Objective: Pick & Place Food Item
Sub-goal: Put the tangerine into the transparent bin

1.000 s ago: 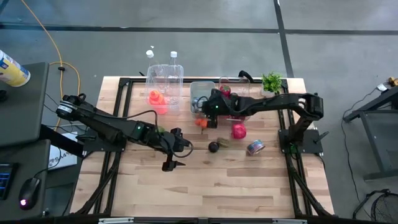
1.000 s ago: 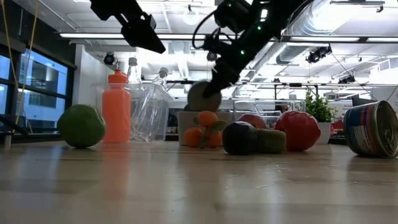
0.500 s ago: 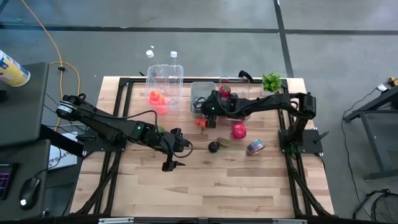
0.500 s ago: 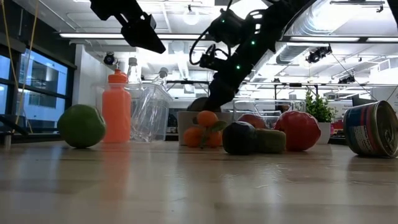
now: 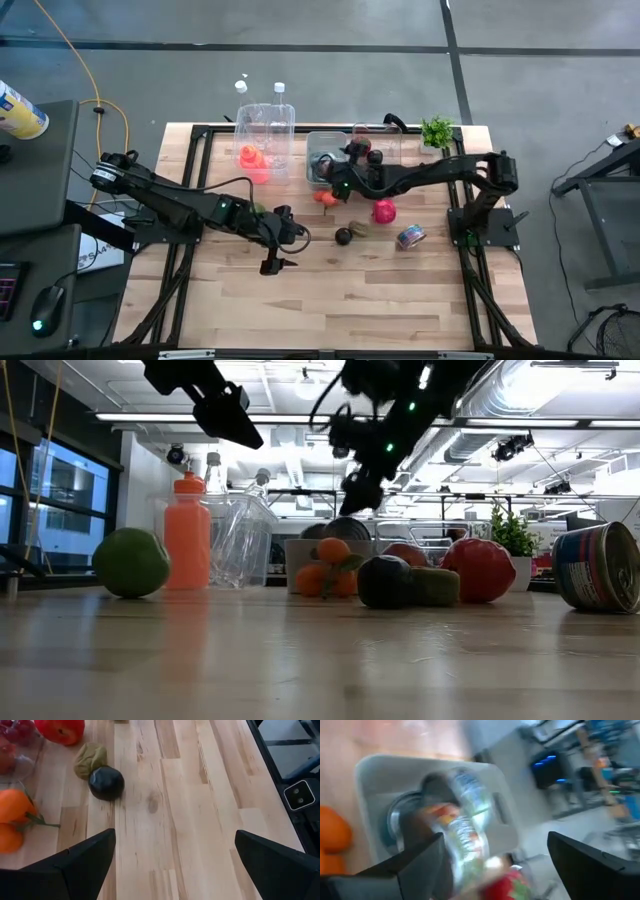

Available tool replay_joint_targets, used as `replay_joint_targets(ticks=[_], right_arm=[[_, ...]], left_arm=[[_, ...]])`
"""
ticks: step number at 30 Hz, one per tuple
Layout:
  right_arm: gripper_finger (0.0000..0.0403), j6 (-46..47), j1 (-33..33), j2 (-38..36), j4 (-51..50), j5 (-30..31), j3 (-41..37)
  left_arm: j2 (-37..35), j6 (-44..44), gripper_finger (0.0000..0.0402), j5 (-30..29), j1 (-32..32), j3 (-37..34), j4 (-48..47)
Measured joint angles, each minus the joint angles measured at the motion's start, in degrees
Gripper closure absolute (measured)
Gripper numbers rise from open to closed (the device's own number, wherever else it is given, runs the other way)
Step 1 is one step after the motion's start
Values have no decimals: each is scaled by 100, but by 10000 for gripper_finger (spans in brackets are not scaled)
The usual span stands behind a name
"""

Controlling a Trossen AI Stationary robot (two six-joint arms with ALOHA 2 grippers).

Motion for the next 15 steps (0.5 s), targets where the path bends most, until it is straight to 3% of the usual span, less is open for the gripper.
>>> replay_joint_targets(ticks=[3,6,15], right_arm=[[73,82,253,-199,-200,420,13],[82,707,544,-488,-786,364,-3],[89,2949,1202,-956,-3163,-996,2]], left_arm=[[2,-1,2,-2,0,0,-38],[2,-32,2,-2,0,0,-40],[1,-115,2,1,-17,0,-65]])
